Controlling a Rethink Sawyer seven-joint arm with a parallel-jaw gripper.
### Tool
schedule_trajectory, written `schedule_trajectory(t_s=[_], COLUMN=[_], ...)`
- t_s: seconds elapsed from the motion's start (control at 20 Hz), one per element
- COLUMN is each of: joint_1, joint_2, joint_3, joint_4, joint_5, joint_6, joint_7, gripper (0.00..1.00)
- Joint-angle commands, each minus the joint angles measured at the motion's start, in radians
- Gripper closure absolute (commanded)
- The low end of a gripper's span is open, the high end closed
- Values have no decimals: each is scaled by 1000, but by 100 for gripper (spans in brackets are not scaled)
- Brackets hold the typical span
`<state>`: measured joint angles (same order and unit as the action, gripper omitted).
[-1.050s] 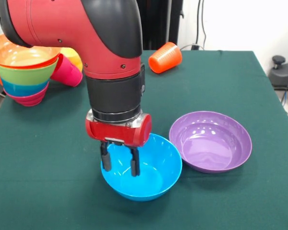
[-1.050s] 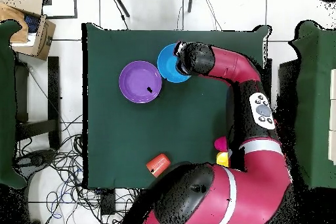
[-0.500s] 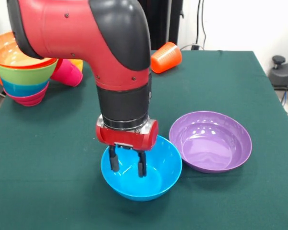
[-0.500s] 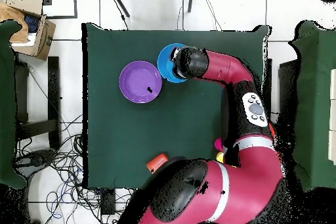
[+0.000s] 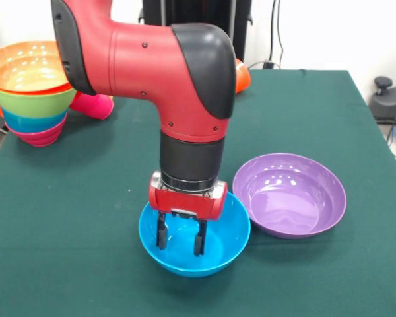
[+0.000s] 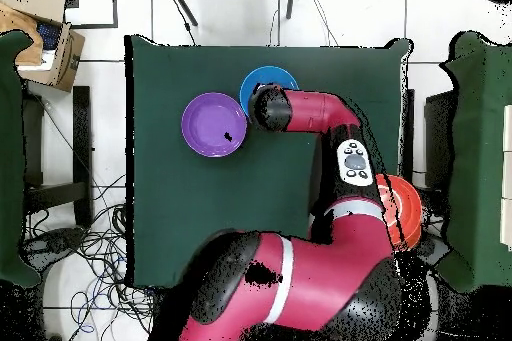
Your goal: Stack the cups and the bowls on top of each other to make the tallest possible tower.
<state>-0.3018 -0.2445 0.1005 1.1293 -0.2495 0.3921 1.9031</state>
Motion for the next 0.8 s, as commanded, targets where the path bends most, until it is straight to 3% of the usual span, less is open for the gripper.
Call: schedule_trajectory(t_s=[0.05,0.8], joint_1=[8,-41], joint_2=[-29,-211], joint_3=[-15,61], joint_4=[44,200], joint_5=[-29,20], joint_6=[-33,53], joint_7=[73,13], gripper=[0,0])
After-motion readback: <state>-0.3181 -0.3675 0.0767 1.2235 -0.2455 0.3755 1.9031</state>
